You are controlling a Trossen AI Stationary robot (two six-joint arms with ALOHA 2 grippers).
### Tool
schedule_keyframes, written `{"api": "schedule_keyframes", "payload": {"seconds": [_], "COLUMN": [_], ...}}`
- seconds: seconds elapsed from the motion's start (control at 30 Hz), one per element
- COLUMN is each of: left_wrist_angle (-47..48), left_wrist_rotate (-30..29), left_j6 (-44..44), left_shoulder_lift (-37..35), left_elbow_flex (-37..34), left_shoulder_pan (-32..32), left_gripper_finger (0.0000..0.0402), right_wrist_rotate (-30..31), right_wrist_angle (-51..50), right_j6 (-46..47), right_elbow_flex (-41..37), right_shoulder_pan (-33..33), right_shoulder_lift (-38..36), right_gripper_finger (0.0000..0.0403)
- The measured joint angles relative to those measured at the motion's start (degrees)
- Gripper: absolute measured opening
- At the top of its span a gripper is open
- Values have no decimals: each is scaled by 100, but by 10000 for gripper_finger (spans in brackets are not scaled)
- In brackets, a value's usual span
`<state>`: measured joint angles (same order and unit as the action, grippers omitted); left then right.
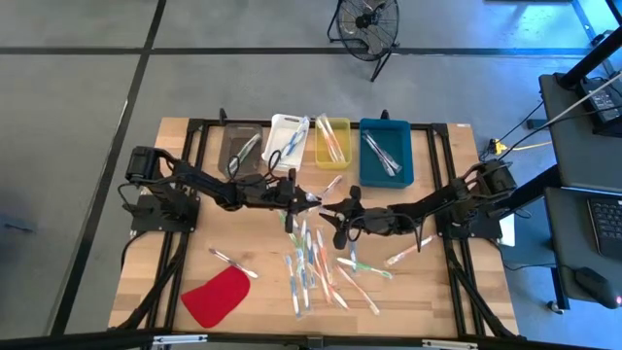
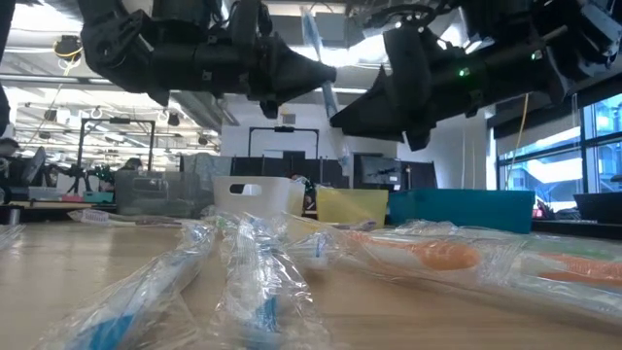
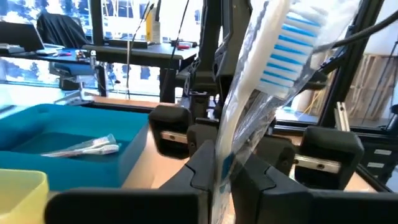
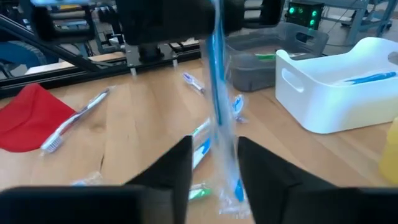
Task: Pick & Place Toothbrushes
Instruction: Put the blue toothbrush into the white bin
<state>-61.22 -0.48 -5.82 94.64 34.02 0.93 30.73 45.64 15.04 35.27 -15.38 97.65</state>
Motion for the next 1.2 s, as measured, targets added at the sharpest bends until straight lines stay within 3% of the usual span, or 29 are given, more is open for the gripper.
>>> {"api": "schedule_keyframes", "payload": {"seconds": [0.2, 0.4, 0.57, 0.73, 0.87, 1.2], "left_wrist_angle": [1182, 2428, 3142, 4254, 5140, 6280], "left_wrist_rotate": [-63, -115, -144, -149, -157, -166], "left_j6": [-81, -281, -547, -432, -344, -511], "left_shoulder_lift": [-687, -1538, -2148, -2493, -2473, -2080], "left_elbow_flex": [0, 0, 38, 521, 1027, 1777], "left_shoulder_pan": [254, 764, 1335, 1866, 2309, 3290], "left_gripper_finger": [23, 24, 24, 24, 24, 24], "right_wrist_rotate": [14, 12, -12, -13, -14, -14], "right_wrist_angle": [-982, -2205, -2753, -2961, -2946, -2951], "right_j6": [81, 434, 670, 711, 707, 707], "right_elbow_flex": [0, 0, 0, 0, 0, 0], "right_shoulder_pan": [-2, -2, -2, -2, -2, -2], "right_shoulder_lift": [-727, -1413, -1554, -1554, -1554, -1554], "right_gripper_finger": [210, 253, 265, 269, 270, 270]}}
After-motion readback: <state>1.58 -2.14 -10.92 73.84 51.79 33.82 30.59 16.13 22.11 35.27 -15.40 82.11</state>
